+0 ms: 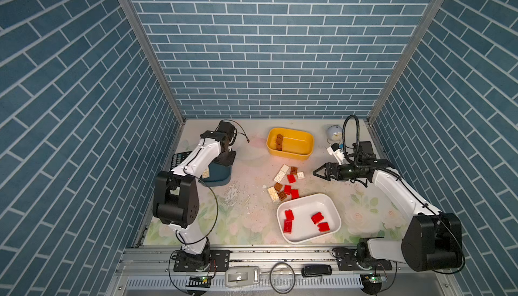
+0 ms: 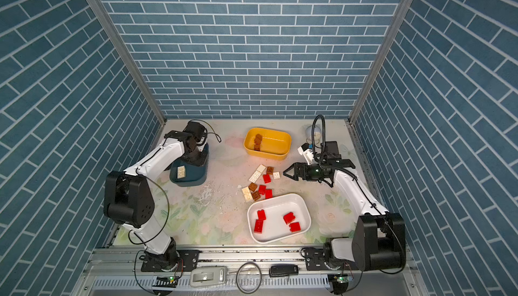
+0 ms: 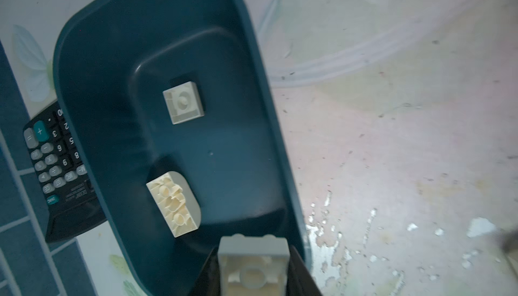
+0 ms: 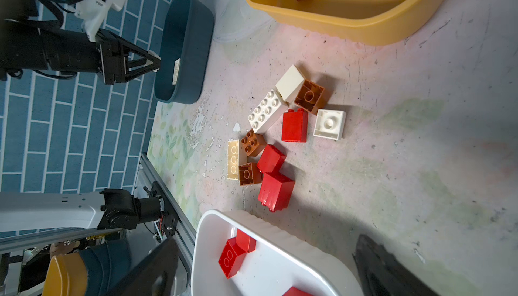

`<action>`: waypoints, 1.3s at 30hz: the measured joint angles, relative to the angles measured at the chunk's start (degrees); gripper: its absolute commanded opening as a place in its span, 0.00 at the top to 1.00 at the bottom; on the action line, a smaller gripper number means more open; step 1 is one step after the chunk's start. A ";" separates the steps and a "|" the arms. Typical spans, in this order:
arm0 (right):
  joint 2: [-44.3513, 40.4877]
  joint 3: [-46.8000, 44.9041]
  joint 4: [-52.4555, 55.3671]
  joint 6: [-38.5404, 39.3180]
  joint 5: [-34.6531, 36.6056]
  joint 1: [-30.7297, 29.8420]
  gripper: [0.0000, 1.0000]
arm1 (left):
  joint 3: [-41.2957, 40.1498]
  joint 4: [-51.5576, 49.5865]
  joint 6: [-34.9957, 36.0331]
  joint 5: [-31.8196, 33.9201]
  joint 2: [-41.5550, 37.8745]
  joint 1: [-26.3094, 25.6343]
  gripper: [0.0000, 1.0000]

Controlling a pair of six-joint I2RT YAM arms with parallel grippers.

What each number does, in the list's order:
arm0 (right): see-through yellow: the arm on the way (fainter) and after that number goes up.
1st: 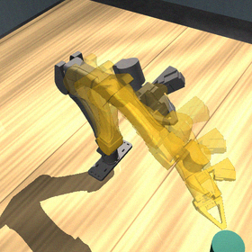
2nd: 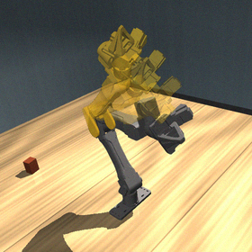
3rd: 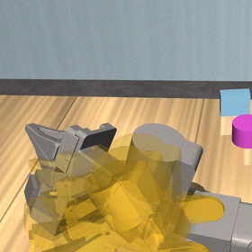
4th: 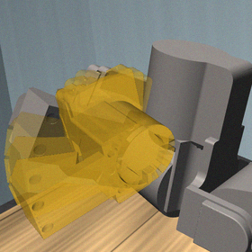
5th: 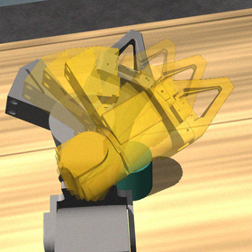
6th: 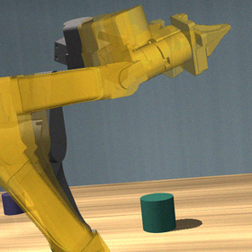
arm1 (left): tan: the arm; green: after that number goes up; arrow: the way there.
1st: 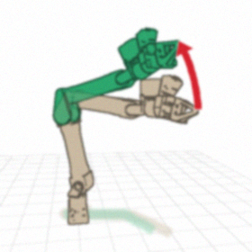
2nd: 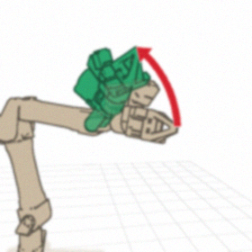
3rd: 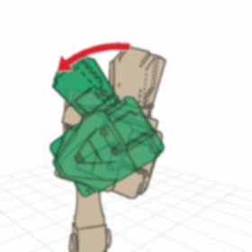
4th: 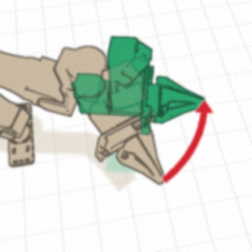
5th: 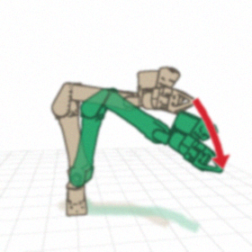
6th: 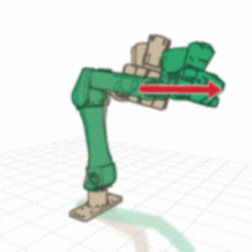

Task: Sort the legos into containers by color
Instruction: Place the lego in the container, then pick up the lego from the center of the table.

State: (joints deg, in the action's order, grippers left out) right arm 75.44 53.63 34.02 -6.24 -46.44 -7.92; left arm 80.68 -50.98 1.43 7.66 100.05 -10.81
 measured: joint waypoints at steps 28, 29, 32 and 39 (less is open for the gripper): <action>1.79 0.00 -0.13 0.02 -0.13 0.00 0.01 | -2.80 0.72 -9.79 -5.90 -8.83 -10.25 0.26; 1.84 0.00 -0.17 0.02 -0.13 0.00 0.01 | -3.69 0.83 -11.50 -6.60 -9.51 -11.89 0.26; 1.88 0.00 -0.20 0.02 -0.13 0.00 0.01 | -6.21 1.60 -18.36 -7.80 -10.36 -17.55 0.28; 1.88 0.00 -0.20 0.02 -0.13 0.00 0.01 | -7.19 4.83 -34.75 -7.23 -6.97 -31.43 0.33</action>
State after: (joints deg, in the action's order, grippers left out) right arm 77.32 53.63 33.82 -6.22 -46.57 -7.92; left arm 73.49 -46.15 -33.32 0.43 93.08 -42.24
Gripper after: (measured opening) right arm 0.988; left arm 0.686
